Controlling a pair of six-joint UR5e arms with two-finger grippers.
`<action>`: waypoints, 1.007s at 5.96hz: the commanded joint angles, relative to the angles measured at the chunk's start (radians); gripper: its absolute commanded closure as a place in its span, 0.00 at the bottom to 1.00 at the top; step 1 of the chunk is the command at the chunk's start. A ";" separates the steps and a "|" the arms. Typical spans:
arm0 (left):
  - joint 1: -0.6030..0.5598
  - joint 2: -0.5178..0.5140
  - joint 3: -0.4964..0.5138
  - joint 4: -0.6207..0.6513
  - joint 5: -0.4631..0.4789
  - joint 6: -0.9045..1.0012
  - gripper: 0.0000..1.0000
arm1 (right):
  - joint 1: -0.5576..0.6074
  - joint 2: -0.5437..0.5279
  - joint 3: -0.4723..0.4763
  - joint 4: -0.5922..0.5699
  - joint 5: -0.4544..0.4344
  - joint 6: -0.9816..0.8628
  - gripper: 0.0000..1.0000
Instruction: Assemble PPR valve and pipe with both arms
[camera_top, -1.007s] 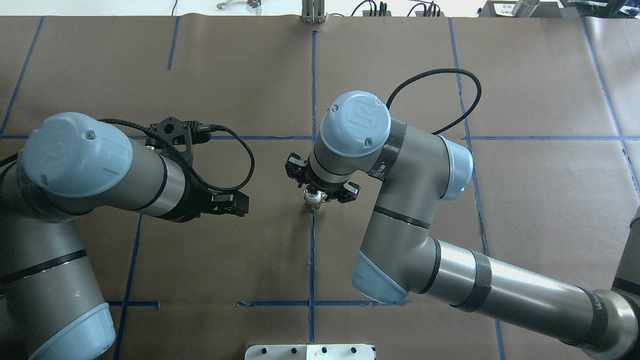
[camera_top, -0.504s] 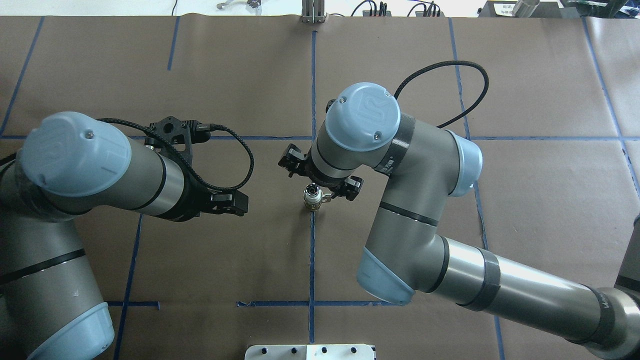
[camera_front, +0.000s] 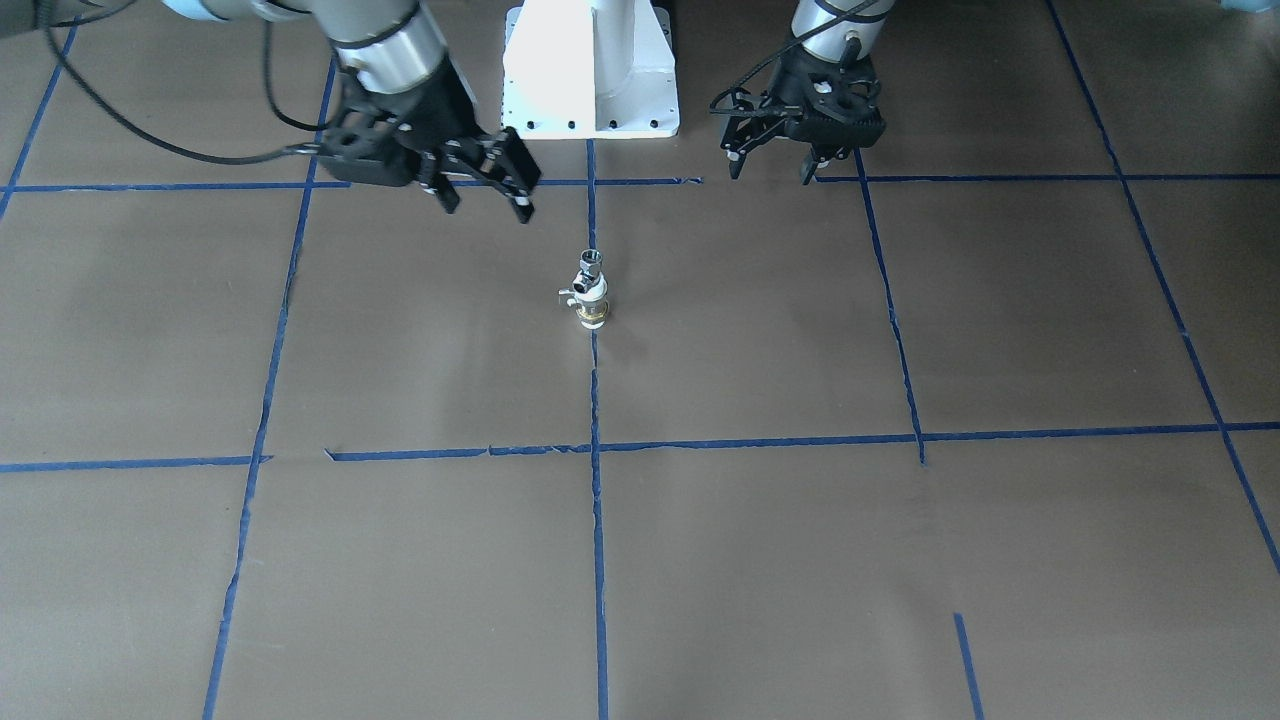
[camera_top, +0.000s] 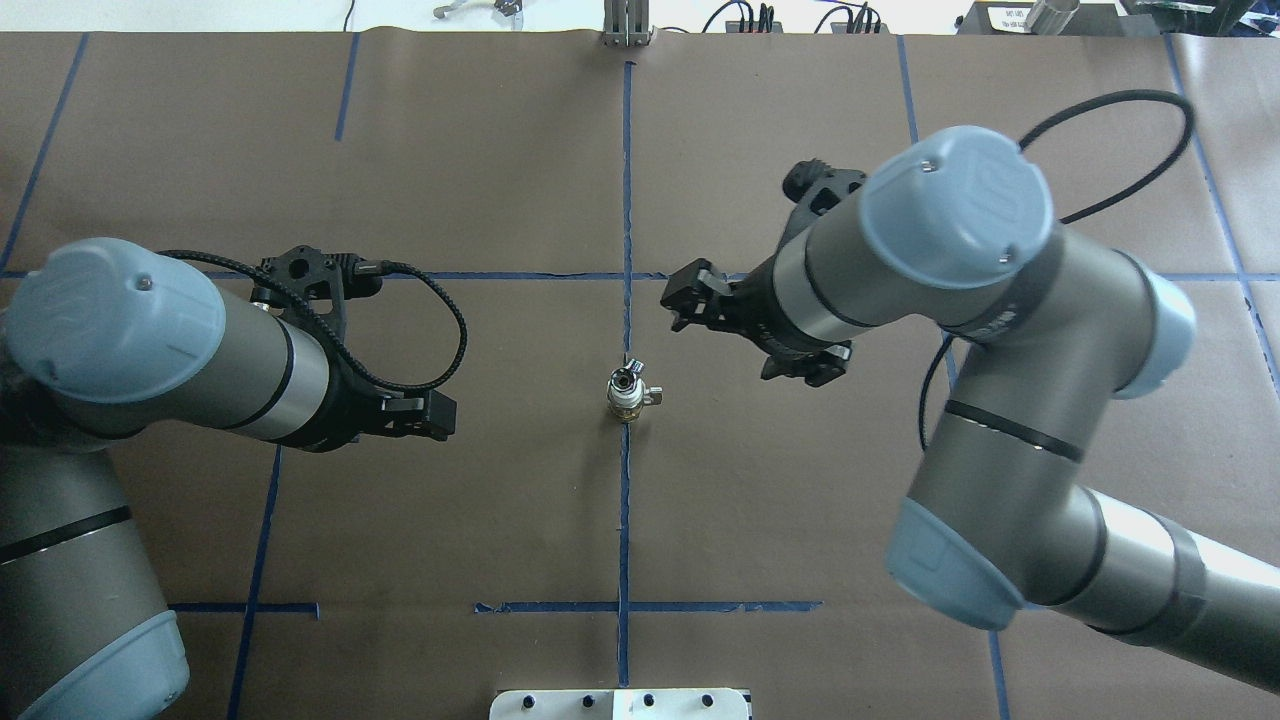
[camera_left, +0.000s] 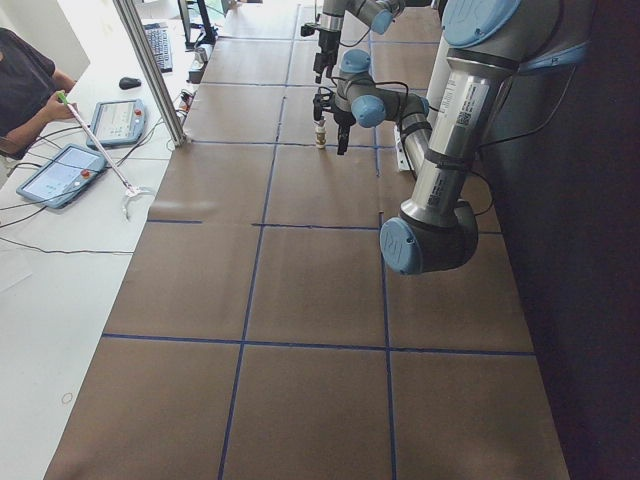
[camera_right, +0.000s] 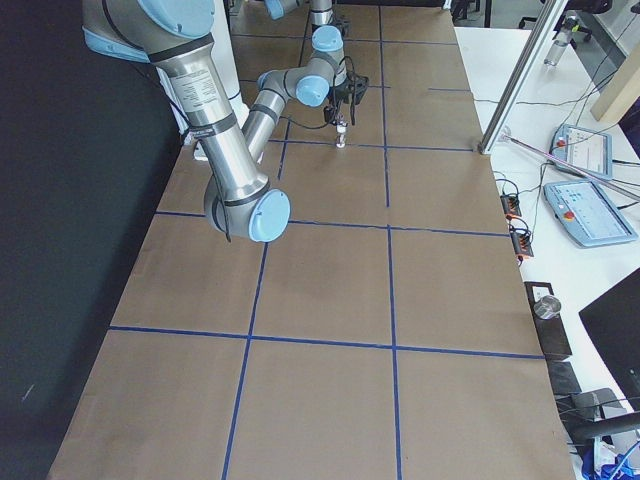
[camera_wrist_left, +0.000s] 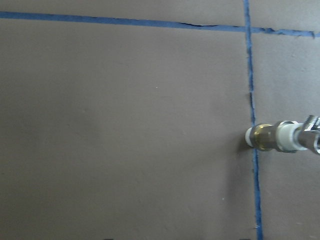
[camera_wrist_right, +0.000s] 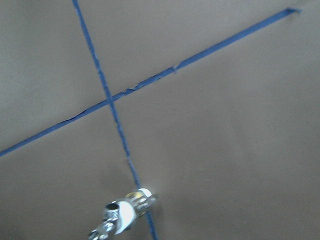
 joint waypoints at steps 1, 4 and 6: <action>-0.067 0.112 -0.057 0.000 -0.005 0.145 0.10 | 0.114 -0.221 0.056 0.001 0.034 -0.335 0.00; -0.384 0.154 0.018 0.015 -0.236 0.511 0.00 | 0.468 -0.430 -0.059 -0.002 0.310 -0.944 0.00; -0.640 0.203 0.194 0.015 -0.269 0.995 0.00 | 0.714 -0.422 -0.296 -0.003 0.391 -1.408 0.00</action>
